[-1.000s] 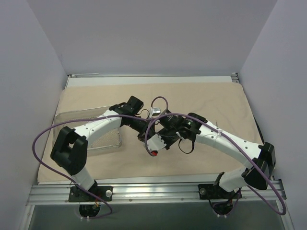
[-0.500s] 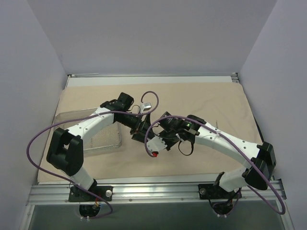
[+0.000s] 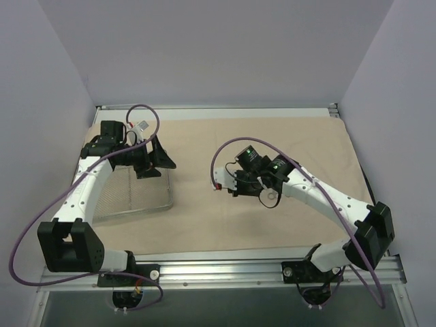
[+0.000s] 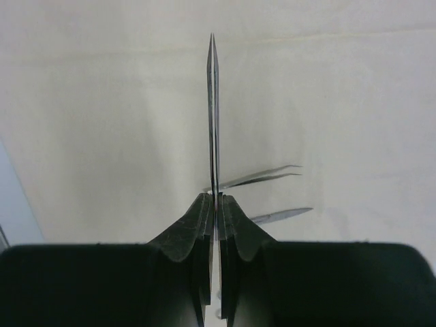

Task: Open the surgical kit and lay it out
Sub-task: Place the medical item in the surgical kit.

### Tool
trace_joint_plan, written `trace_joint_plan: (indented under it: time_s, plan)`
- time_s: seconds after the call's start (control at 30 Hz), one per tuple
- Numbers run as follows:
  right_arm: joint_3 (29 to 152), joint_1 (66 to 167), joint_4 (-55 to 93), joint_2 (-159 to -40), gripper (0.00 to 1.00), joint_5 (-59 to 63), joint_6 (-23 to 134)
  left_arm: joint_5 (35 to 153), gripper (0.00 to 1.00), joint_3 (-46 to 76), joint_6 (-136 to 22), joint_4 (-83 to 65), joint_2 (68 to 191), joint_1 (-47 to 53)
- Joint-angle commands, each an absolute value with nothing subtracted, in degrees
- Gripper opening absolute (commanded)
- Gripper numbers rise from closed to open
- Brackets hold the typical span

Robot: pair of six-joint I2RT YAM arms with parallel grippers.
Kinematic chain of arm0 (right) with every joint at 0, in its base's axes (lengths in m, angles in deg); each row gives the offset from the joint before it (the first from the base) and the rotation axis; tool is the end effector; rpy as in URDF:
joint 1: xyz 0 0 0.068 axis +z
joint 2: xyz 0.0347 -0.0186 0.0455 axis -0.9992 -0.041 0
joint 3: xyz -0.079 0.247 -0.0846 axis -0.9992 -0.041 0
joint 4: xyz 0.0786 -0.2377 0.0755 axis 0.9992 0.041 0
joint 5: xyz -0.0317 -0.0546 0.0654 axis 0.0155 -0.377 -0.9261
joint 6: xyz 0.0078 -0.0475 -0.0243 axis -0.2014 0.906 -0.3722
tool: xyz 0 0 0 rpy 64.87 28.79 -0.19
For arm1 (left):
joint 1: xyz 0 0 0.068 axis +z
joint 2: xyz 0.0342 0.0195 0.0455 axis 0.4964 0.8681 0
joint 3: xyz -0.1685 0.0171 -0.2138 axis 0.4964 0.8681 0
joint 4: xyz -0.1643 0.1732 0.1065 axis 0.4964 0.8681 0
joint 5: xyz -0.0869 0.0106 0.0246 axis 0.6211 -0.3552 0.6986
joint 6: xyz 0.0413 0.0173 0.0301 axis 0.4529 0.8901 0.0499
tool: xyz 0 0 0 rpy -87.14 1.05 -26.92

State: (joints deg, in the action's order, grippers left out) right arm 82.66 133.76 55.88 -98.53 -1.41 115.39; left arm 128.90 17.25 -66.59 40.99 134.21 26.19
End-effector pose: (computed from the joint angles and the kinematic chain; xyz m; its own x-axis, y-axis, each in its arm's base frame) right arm 0.2005 0.2181 0.2971 0.3123 -0.8040 -0.5060 -0.8994 -0.0789 -0.4299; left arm 0.2772 -0.0416 0.3042 -0.9364 -0.2064 -0.2837 0.0711 0.6801 -0.7297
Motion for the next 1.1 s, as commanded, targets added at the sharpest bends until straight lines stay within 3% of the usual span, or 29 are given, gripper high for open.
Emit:
trace_joint_plan:
  time_s: [0.0, 0.3, 0.5, 1.07]
  plan:
    - [85.8, 131.2, 49.5, -100.7, 0.0, -6.7, 92.8, 123.6, 0.94, 13.7, -66.9, 42.4, 131.8, 27.7]
    - [91.9, 127.3, 51.6, -116.1, 0.0, 0.5, 57.2, 123.7, 0.94, 11.0, -64.9, 44.0, 134.8, 28.7]
    - [87.8, 127.0, 48.1, -115.3, 0.0, 9.3, 39.3, 122.7, 0.94, 10.5, -63.7, 44.9, 135.9, 29.4]
    - [81.4, 123.0, 51.0, -116.5, 0.0, 16.7, 28.6, 122.5, 0.94, 9.2, -62.8, 45.8, 140.6, 29.5]
